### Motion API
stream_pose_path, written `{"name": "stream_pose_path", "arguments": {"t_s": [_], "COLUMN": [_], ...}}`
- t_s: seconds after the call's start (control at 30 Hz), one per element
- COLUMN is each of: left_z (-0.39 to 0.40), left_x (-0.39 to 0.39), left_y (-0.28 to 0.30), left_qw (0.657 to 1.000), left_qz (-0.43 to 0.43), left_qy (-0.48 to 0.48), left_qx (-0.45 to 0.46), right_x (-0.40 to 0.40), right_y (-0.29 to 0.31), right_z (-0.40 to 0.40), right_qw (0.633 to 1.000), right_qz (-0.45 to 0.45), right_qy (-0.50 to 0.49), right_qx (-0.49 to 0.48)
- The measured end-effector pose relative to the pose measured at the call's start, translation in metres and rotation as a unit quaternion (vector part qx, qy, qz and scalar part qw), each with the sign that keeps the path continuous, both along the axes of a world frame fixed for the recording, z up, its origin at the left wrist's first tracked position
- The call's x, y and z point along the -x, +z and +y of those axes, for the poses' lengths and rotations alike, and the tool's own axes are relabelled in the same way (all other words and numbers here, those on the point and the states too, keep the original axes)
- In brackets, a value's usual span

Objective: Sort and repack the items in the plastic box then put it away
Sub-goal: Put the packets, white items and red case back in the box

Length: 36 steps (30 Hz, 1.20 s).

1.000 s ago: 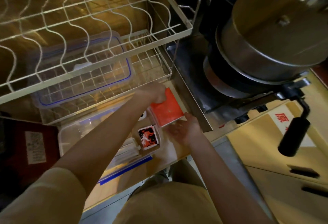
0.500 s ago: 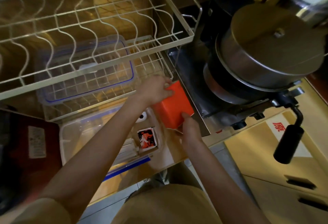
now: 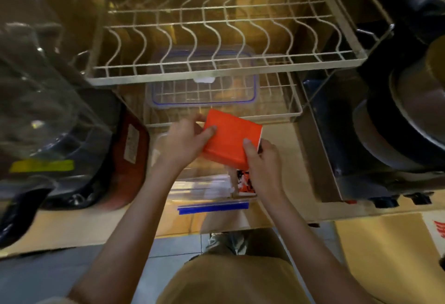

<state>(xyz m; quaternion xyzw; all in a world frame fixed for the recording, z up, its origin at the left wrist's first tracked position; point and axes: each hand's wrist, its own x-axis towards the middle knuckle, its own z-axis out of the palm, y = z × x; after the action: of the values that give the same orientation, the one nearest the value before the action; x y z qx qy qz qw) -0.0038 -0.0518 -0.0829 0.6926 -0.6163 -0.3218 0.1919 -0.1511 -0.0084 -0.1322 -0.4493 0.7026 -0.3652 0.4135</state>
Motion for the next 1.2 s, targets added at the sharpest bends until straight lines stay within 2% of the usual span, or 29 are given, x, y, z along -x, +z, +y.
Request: {"name": "stream_pose_path", "arguments": {"t_s": [0.2, 0.33, 0.6, 0.7, 0.9, 1.03, 1.2], "left_z": [0.033, 0.045, 0.046, 0.046, 0.051, 0.055, 0.055], "left_x": [-0.038, -0.048, -0.047, -0.048, -0.042, -0.040, -0.039], "left_y": [-0.034, -0.058, -0.081, -0.082, -0.089, -0.093, -0.093], "left_qw": [0.995, 0.992, 0.993, 0.991, 0.991, 0.988, 0.978], "left_qz": [-0.008, -0.016, -0.036, -0.048, -0.070, -0.080, -0.128], "left_qy": [0.102, 0.121, 0.095, 0.082, -0.005, -0.039, -0.070], "left_qx": [-0.019, -0.028, -0.068, -0.091, -0.111, -0.127, -0.150], "right_x": [-0.040, -0.053, -0.060, -0.059, -0.061, -0.059, -0.060], "right_y": [-0.026, -0.044, -0.066, -0.064, -0.063, -0.065, -0.062], "right_z": [-0.001, 0.000, -0.004, -0.004, -0.002, 0.001, 0.003], "right_qw": [0.991, 0.982, 0.974, 0.981, 0.979, 0.975, 0.953], "right_qz": [0.079, 0.106, 0.109, 0.068, 0.062, 0.084, 0.170], "right_qy": [0.103, 0.156, 0.199, 0.183, 0.193, 0.207, 0.248], "right_qx": [0.011, 0.004, 0.000, -0.013, -0.001, 0.003, -0.034]}}
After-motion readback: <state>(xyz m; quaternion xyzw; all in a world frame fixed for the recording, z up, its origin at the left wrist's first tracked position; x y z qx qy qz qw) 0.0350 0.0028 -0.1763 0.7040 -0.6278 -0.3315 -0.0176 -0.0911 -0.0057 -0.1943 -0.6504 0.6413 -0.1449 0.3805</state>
